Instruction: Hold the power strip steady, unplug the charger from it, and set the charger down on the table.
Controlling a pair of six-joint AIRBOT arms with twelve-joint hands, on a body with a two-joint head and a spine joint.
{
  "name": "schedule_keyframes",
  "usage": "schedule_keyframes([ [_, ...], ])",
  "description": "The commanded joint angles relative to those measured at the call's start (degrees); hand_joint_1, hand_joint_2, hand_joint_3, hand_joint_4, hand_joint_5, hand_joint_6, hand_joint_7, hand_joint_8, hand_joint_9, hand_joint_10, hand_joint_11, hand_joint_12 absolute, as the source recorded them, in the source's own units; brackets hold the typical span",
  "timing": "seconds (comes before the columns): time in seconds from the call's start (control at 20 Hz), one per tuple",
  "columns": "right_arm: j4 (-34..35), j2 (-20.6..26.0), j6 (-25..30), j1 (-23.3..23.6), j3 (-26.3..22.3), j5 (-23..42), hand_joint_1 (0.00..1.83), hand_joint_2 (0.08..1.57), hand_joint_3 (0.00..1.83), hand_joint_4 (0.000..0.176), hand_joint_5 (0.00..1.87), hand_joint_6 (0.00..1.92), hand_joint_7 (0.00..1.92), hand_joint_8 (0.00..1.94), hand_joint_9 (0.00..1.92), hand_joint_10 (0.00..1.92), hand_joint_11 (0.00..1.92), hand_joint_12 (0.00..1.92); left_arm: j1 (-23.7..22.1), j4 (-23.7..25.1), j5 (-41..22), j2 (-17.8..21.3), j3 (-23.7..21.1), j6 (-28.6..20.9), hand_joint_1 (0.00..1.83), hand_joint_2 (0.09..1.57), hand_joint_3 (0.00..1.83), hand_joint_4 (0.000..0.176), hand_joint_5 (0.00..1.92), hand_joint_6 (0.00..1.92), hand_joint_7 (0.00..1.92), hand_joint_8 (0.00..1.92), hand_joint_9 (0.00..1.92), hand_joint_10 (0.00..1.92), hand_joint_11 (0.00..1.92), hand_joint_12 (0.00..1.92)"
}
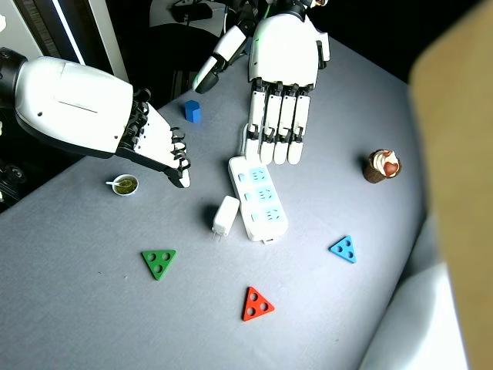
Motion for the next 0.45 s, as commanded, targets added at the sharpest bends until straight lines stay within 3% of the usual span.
schedule_keyframes([
  [0.0, 0.4, 1.0, 0.0, 0.5, -0.7, 5.4, 1.03, 0.97, 0.0, 0.0, 0.53, 0.0, 0.57, 0.02, 0.59, 0.01, 0.31, 0.63, -1.2, -0.5, -4.8, 0.3, 0.0, 0.1, 0.0, 1.08, 0.01, 0.0, 0.11, 0.0, 0.11, 0.0, 0.11, 0.0, 0.07, 0.06],
  [0.15, 3.6, 2.1, -0.3, -0.2, -2.0, 5.5, 1.04, 1.0, 0.02, 0.0, 0.59, 0.0, 0.58, 0.0, 0.62, 0.0, 0.31, 0.67, -1.7, -0.8, -4.1, 0.5, -0.1, 0.3, 0.0, 1.08, 0.0, 0.0, 0.07, 0.0, 0.06, 0.0, 0.05, 0.0, 0.03, 0.04],
  [0.4, 6.1, 3.1, -3.1, -0.4, -2.0, 5.4, 1.07, 1.0, 0.0, 0.0, 0.47, 0.0, 0.62, 0.0, 0.6, 0.0, 0.26, 0.59, -3.2, -0.8, -2.1, 1.6, -0.1, 1.5, 0.0, 1.09, 0.0, 0.0, 0.05, 0.0, 0.05, 0.0, 0.04, 0.0, 0.02, 0.03],
])
